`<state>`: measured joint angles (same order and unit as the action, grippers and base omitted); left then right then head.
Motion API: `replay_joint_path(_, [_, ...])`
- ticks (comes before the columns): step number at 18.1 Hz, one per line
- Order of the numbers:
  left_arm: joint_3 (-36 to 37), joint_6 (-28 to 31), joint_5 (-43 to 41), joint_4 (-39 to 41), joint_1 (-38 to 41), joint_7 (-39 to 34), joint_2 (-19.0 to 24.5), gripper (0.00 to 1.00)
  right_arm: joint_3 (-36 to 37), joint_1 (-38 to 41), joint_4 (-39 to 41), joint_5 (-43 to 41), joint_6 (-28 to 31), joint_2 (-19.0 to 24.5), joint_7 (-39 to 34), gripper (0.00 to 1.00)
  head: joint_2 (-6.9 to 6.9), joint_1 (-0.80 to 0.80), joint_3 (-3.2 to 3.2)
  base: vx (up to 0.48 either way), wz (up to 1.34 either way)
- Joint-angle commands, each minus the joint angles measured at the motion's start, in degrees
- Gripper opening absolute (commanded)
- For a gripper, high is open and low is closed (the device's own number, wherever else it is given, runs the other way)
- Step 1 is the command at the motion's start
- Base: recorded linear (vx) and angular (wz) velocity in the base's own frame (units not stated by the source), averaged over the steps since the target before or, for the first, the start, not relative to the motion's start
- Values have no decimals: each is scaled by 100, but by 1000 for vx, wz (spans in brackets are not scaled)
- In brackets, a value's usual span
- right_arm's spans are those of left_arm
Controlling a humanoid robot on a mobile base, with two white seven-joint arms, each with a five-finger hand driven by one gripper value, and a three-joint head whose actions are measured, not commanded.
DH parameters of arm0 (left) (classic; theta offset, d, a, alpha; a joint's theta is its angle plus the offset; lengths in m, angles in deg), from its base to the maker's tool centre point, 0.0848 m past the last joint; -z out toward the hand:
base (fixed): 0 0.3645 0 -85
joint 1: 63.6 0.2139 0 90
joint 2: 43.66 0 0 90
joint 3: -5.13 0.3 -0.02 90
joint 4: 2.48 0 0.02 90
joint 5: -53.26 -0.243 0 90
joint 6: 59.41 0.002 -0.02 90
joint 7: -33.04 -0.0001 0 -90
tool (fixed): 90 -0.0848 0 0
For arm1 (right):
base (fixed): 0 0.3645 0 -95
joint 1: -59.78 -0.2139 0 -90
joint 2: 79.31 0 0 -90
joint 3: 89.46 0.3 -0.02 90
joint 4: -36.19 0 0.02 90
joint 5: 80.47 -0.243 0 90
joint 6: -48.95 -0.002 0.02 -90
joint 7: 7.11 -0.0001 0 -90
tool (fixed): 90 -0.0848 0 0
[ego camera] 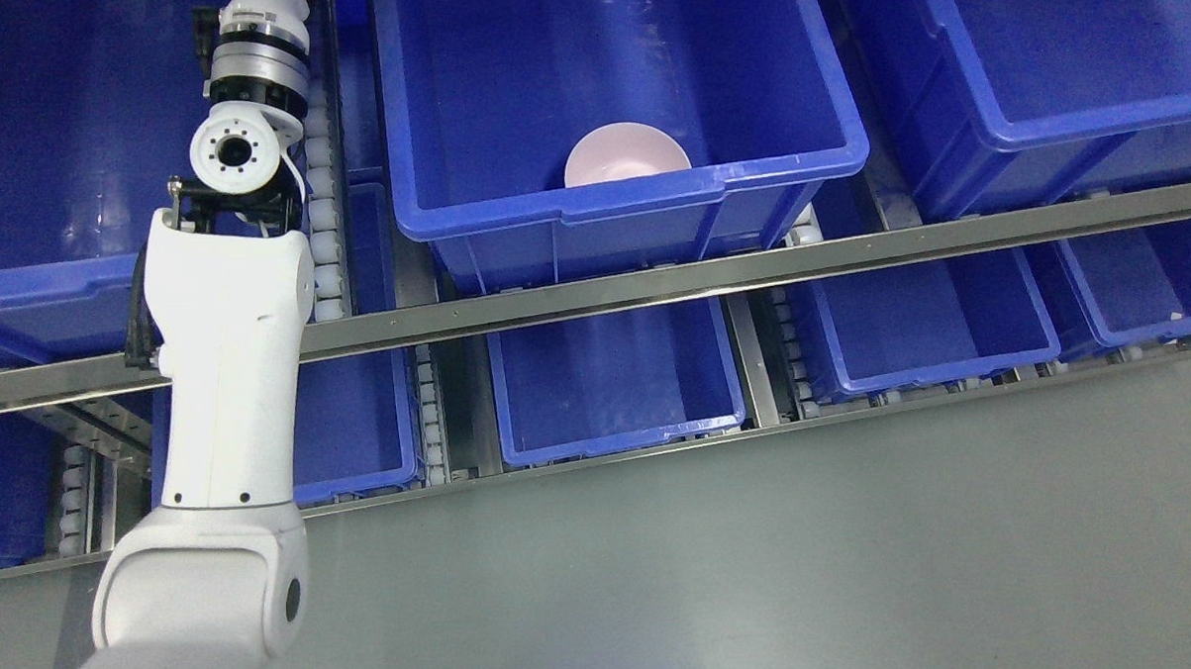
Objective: Stack pink IKEA bowls on left shelf middle
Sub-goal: 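Lower the stacked bowls into the middle blue bin and release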
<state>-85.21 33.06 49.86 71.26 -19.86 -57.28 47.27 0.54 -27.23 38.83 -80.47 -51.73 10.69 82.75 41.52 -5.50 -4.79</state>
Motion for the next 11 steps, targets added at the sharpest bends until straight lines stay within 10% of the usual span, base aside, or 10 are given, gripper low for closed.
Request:
replay_joint_path(1, [174, 78, 332, 1309, 547, -125, 6, 100, 62, 0, 0, 44, 4, -100, -12, 100, 0, 0, 0, 0, 0])
replay_joint_path(11, [165, 34, 340, 1450, 881, -125, 6, 100, 62, 0, 0, 44, 4, -100, -3, 100, 0, 0, 0, 0, 0])
